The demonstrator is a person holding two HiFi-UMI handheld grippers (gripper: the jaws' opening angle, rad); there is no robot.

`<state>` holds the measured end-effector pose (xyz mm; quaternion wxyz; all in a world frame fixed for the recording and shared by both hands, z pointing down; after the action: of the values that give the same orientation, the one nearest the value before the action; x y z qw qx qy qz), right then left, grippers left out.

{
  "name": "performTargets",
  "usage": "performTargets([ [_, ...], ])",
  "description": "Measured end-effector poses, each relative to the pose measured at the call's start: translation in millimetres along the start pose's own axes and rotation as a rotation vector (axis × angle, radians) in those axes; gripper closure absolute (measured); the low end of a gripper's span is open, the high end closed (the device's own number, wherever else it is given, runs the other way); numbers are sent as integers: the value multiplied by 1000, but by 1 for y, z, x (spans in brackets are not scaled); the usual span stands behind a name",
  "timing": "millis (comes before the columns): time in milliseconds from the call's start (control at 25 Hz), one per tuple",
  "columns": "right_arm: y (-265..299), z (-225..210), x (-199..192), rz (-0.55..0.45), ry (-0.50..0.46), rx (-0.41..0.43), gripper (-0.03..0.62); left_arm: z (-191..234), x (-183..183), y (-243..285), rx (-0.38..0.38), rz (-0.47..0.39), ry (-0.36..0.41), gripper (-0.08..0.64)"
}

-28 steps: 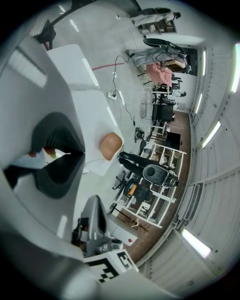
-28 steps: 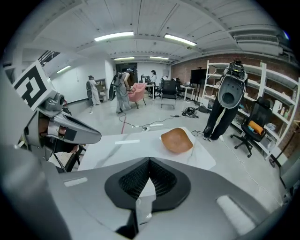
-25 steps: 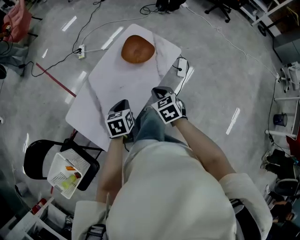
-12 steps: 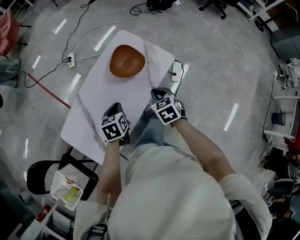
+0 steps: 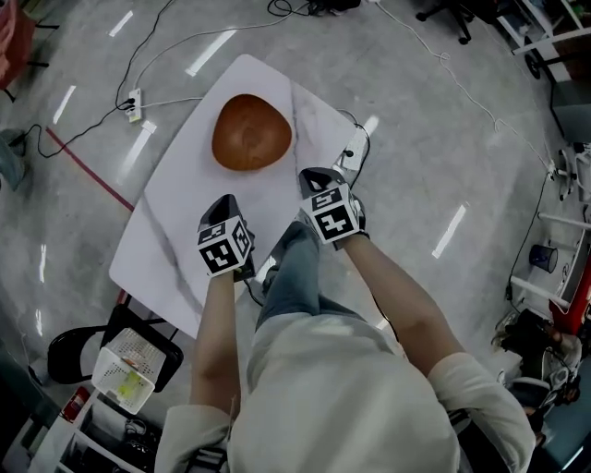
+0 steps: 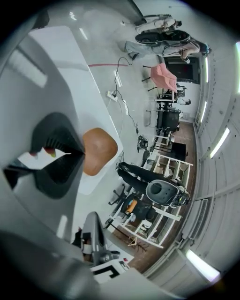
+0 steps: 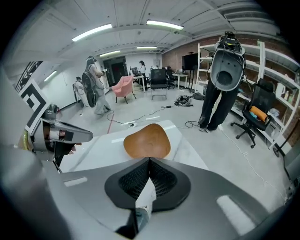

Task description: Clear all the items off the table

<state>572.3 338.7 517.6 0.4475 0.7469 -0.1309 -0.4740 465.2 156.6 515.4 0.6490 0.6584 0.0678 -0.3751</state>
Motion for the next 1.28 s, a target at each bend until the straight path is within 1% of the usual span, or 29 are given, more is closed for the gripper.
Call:
performTargets([
  [200,31,-23,15,21,28,15,590,6,11,37,35,13,-27,551],
  [280,45,-29,16,33,35,20,568,10,12,52,54,23,-35,551],
  [360,58,-36,15,41,47,20,568,15,12,66,67,38,-46,549],
  [400,64,-39,14,43,57,19,567,16,11,73,67,48,-53,520],
  [440,71,-43,14,46,69,18,564,17,11,80,65,57,-61,471],
  [480,77,-47,14,50,82,17,557,19,11,88,66,64,-69,453],
  [640,101,-59,10,58,129,9,537,30,7,115,100,69,-98,419],
  [800,127,-69,7,70,166,5,525,42,3,141,109,82,-143,347],
  [960,149,-79,1,83,200,4,508,46,2,161,99,85,-169,325],
  [1120,168,-87,-2,86,230,-3,503,49,2,178,89,90,-178,321],
  [1280,186,-91,-7,114,262,4,496,51,-1,194,72,119,-178,321],
])
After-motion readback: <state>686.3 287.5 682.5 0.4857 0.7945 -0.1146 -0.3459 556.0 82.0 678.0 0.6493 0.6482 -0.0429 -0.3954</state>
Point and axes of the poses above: the fingertips, and each gripper's own axes: y forward along the fingers, z to its left, x out of its top, the point moved 6 cm from there along -y, backward along the fingers, and after that the axes turned 7 degrees about x, right-handed, at the moved point
